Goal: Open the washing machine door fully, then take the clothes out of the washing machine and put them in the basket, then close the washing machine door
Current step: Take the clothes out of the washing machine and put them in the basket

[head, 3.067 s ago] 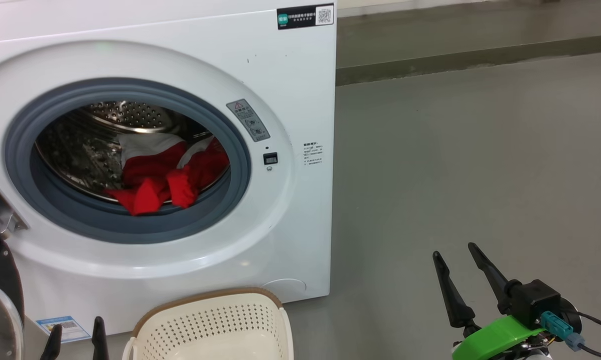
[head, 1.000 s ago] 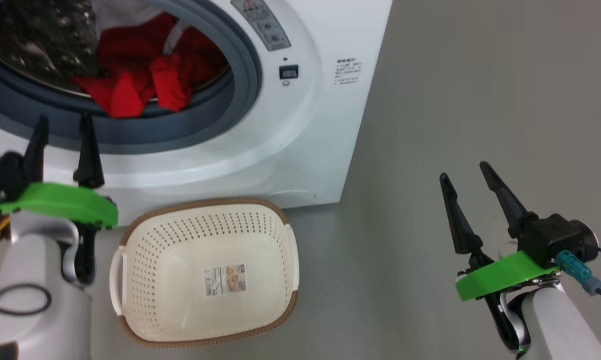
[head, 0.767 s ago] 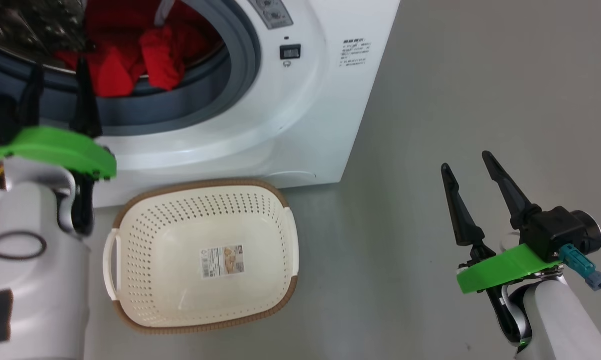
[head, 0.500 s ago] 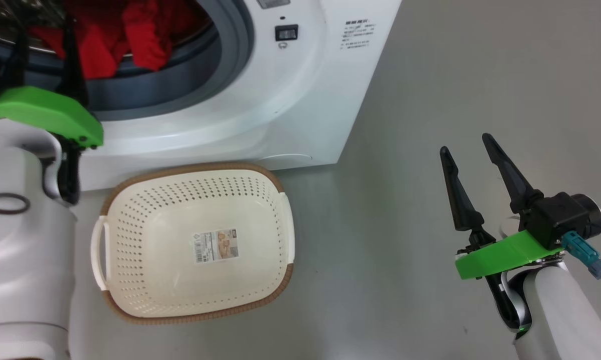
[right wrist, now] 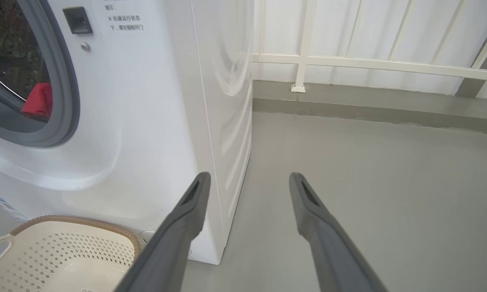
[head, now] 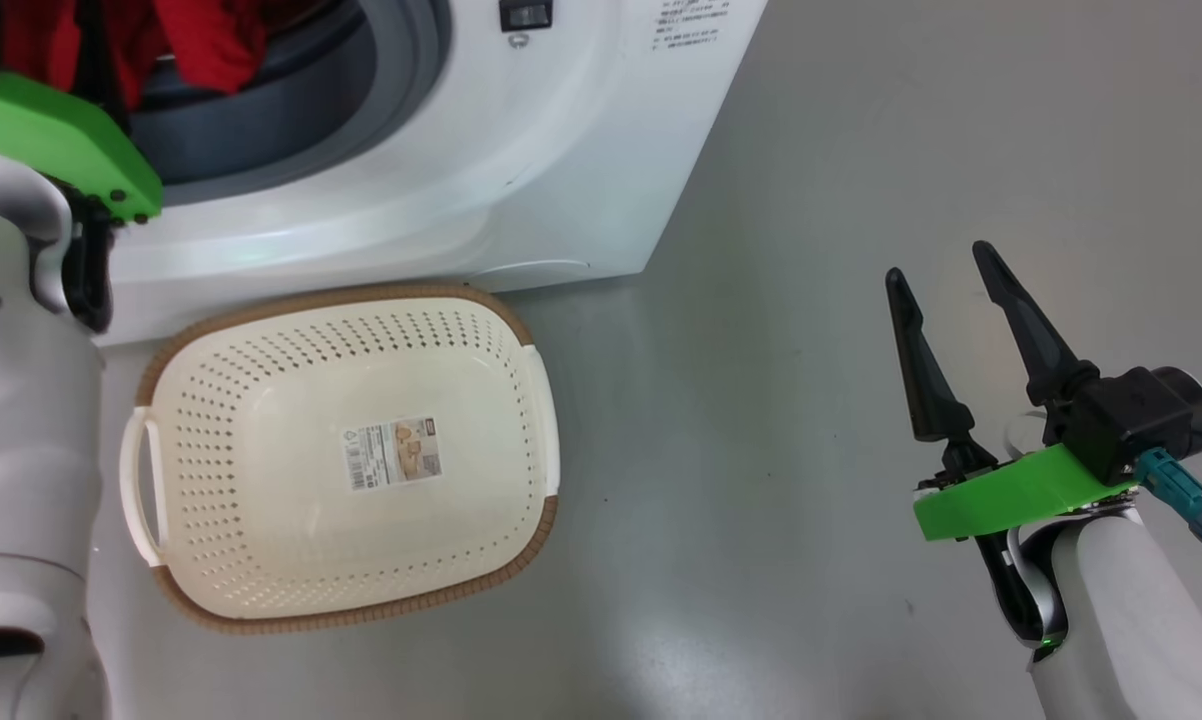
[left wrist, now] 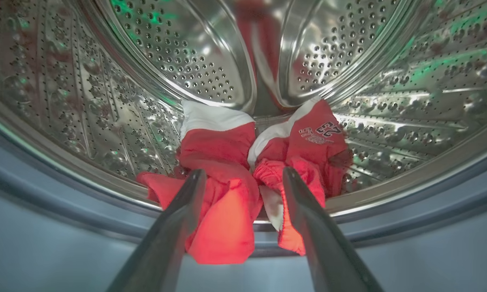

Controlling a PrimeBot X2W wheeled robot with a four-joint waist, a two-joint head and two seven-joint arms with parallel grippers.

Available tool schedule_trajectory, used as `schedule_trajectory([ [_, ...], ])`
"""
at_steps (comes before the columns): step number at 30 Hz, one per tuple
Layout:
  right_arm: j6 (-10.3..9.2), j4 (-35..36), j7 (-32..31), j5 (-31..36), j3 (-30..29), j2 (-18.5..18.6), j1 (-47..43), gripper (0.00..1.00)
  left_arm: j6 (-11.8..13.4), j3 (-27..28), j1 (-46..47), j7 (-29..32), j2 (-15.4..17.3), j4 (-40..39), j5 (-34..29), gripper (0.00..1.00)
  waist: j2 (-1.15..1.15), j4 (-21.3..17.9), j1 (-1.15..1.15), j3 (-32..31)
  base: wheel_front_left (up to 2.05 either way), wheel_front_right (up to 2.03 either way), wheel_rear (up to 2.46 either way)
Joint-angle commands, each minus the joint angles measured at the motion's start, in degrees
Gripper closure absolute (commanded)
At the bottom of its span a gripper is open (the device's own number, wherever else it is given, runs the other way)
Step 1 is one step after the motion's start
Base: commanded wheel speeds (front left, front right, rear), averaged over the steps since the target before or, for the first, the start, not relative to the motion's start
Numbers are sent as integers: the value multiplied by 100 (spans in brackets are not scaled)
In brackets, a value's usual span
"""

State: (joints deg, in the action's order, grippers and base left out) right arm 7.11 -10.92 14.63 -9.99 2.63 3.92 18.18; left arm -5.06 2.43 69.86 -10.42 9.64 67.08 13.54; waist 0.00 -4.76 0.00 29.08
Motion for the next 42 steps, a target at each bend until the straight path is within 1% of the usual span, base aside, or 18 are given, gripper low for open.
schedule_trajectory([
  [1, 37, 172, 37, -4, 129, 3, 61, 0, 31, -7, 136, 18, 321, -25, -108, 0, 0, -53, 0, 117, 0, 0, 0],
  [5, 37, 199, 37, -32, 164, -14, 132, 0, 127, -209, 331, 103, 429, 223, -291, 0, 0, -113, 0, 245, 0, 0, 0],
  [9, 37, 210, 37, -71, 165, -24, 180, 0, 288, -399, 462, 280, 562, 406, -470, 0, 0, -164, 0, 334, 0, 0, 0],
  [13, 37, 218, 37, -98, 157, -31, 181, 0, 511, -579, 535, 546, 680, 522, -643, 0, 0, -204, 0, 398, 0, 0, 0],
  [20, 37, 197, 37, -151, 183, -46, 196, 0, 719, -831, 648, 852, 800, 603, -838, 0, 0, -261, 0, 469, 0, 0, 0],
  [21, 37, 196, 37, -159, 188, -49, 202, 0, 771, -850, 663, 839, 818, 606, -853, 37, 0, -270, 0, 479, 0, 0, 0],
  [22, 37, 195, 37, -165, 195, -52, 211, 0, 811, -905, 672, 871, 841, 613, -903, 65, 0, -280, 0, 488, 0, 0, 0],
  [23, 37, 195, 37, -165, 195, -52, 211, 0, 811, -905, 672, 871, 841, 613, -903, 65, 0, -280, 0, 488, 0, 0, 0],
  [24, 37, 194, 37, -172, 197, -54, 217, 0, 828, -962, 674, 917, 859, 619, -949, 89, 0, -288, 0, 494, 0, 0, 0],
  [25, 37, 196, 37, -179, 196, -57, 224, 0, 841, -984, 681, 944, 872, 624, -959, 100, 0, -295, 0, 502, 0, 0, 0],
  [29, 37, 213, 37, -191, 170, -67, 256, 0, 820, -1036, 726, 1011, 932, 639, -956, 100, 0, -299, 0, 546, 0, 0, 0],
  [37, 37, 123, 37, -239, 183, -84, 212, 0, 790, -899, 591, 393, 910, 621, -683, 100, 0, -200, 0, 406, 0, 0, 0],
  [42, 37, 89, 37, -244, 160, -87, 204, 0, 701, -720, 399, -107, 909, 567, -428, 100, 0, -128, 0, 289, 0, 0, 0],
])
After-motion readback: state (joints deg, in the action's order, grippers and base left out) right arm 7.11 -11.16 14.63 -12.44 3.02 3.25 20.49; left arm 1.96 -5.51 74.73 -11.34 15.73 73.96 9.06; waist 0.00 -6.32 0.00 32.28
